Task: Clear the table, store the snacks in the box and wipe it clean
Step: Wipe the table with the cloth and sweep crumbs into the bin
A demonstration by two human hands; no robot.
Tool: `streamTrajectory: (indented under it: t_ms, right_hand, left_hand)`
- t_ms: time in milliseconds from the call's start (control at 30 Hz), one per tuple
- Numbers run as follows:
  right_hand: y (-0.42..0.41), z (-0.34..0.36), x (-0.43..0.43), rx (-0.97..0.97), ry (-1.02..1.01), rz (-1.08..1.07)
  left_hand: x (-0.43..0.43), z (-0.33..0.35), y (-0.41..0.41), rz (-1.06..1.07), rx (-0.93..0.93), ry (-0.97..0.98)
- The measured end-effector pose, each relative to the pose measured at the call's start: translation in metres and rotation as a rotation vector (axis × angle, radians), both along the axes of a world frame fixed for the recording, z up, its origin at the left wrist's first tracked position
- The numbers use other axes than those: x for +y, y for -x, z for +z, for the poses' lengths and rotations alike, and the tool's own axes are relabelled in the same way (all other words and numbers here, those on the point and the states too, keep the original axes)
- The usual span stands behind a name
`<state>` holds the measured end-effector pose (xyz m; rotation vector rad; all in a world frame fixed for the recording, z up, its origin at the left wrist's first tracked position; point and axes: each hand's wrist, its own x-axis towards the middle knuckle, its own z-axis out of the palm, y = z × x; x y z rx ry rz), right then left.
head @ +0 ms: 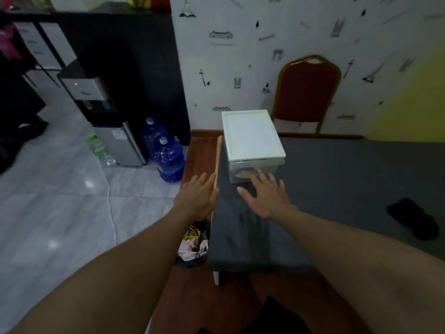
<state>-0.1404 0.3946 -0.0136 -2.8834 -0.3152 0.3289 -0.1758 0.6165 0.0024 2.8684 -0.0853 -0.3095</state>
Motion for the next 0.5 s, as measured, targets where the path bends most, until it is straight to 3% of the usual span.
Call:
streamTrajectory:
  t_ms: [500]
  right_hand:
    - [-0.031, -0.009, -0.179, 0.045, -0.005, -0.166]
  left_hand:
    - [-0.181, -0.001, -0.064, -0.216, -0.004, 0.003]
